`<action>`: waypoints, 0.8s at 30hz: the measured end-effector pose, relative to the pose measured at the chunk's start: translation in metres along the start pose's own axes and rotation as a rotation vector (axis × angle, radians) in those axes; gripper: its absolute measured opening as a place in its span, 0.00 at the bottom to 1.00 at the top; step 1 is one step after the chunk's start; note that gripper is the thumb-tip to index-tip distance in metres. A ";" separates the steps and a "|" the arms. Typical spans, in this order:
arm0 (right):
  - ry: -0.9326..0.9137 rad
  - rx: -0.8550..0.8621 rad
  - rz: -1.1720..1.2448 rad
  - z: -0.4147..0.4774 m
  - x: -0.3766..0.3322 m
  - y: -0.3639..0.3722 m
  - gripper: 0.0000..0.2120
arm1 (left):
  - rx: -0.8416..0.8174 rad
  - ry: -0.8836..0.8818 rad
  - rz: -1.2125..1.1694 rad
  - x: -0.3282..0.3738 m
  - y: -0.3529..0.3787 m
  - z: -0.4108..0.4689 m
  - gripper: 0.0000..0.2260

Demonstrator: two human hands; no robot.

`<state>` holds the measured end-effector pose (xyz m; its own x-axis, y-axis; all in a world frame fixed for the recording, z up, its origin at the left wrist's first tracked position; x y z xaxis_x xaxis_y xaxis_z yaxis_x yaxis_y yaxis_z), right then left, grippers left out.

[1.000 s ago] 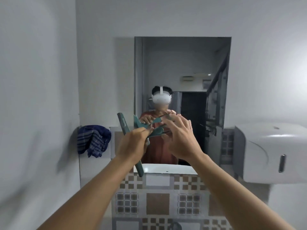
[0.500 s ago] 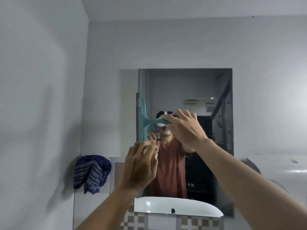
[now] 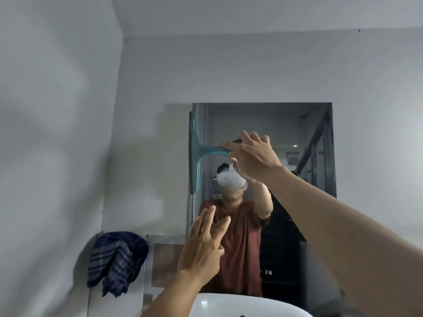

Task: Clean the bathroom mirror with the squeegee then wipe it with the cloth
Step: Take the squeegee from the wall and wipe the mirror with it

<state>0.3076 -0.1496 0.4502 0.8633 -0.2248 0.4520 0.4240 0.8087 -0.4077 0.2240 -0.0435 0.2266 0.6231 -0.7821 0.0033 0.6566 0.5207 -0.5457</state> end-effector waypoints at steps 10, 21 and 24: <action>0.093 0.044 -0.014 -0.014 0.039 -0.008 0.22 | -0.007 0.005 -0.029 0.000 -0.004 0.000 0.37; 0.286 -0.051 -0.055 -0.073 0.101 -0.033 0.21 | -0.004 -0.020 -0.050 -0.002 -0.006 0.001 0.40; 0.351 -0.048 -0.065 -0.086 0.112 -0.040 0.21 | -0.001 -0.015 -0.047 -0.002 -0.006 0.001 0.41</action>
<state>0.4112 -0.2538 0.4489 0.8722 -0.4542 0.1816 0.4860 0.7620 -0.4281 0.2195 -0.0450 0.2304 0.5977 -0.8006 0.0412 0.6847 0.4831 -0.5456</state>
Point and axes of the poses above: each hand's wrist, its own z-axis towards the middle knuckle, its own y-axis out of the palm, x = y × z, the point moved 5 cm from there along z, towards the middle knuckle, and after that the axes turned 8 degrees about -y, right-handed, at the moved point
